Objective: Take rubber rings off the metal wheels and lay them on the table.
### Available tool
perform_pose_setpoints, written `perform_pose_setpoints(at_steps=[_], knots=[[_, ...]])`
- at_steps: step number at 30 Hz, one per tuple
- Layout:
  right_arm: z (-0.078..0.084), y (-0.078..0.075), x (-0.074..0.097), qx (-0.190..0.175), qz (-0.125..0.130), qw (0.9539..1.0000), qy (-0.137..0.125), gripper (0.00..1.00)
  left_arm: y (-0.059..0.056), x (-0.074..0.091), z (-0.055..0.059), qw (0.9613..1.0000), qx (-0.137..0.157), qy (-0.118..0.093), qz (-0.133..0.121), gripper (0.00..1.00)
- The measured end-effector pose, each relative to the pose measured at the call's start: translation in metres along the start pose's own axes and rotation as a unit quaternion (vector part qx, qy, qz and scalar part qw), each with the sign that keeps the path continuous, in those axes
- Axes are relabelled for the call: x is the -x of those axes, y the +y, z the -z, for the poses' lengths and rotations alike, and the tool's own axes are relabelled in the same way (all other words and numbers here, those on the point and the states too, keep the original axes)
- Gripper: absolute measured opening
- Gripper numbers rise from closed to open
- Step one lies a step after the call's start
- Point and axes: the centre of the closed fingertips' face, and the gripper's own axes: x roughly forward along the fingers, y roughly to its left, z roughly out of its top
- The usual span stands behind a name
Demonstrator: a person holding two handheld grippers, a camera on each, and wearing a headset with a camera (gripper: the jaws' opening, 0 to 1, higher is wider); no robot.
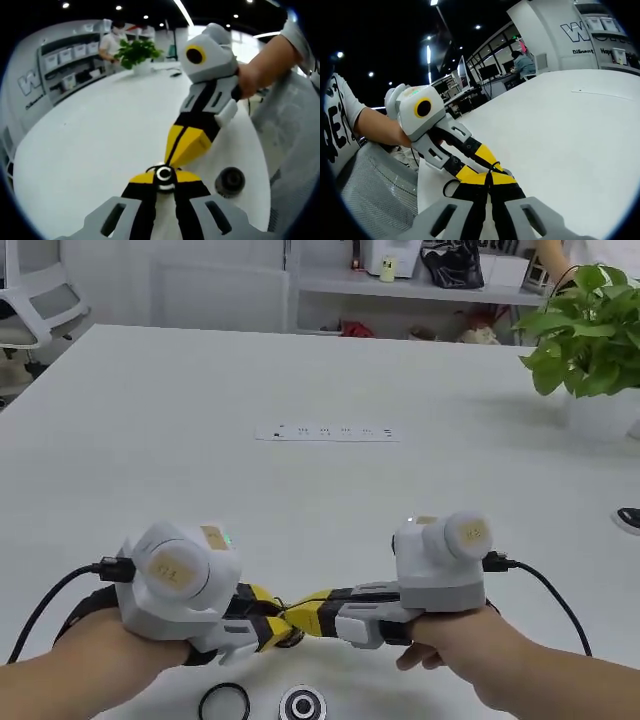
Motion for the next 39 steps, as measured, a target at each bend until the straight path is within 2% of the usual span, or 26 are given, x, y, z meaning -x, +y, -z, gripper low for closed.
perform_pose_setpoints(at_steps=[4, 9, 15, 17, 21, 27, 39], knots=[[-0.002, -0.004, 0.003, 0.000, 0.010, 1.0000, -0.003, 0.00, 0.000, 0.000, -0.001, 1.0000, -0.002, -0.005, -0.001, 0.13], [-0.003, -0.001, 0.003, 0.005, 0.010, 0.9999, -0.001, 0.00, 0.000, 0.000, -0.001, 1.0000, 0.002, 0.000, 0.004, 0.14], [-0.006, 0.003, 0.003, 0.011, 0.008, 0.9999, -0.004, 0.00, 0.000, 0.010, -0.001, 0.9998, 0.005, -0.005, 0.017, 0.14], [-0.009, 0.003, 0.005, 0.016, 0.012, 0.9998, -0.008, 0.00, 0.000, 0.015, -0.005, 0.9998, 0.000, -0.013, 0.015, 0.17], [-0.017, 0.002, 0.008, 0.009, 0.013, 0.9996, -0.022, 0.00, 0.001, 0.025, -0.014, 0.9993, 0.011, -0.033, 0.012, 0.22], [-0.025, 0.008, 0.011, 0.005, 0.012, 0.9993, -0.034, 0.00, -0.002, 0.043, -0.018, 0.9990, 0.004, -0.044, 0.008, 0.27], [-0.034, 0.038, 0.012, 0.015, -0.007, 0.9991, -0.040, 0.00, -0.018, 0.077, -0.022, 0.9980, -0.023, -0.059, -0.002, 0.42]])
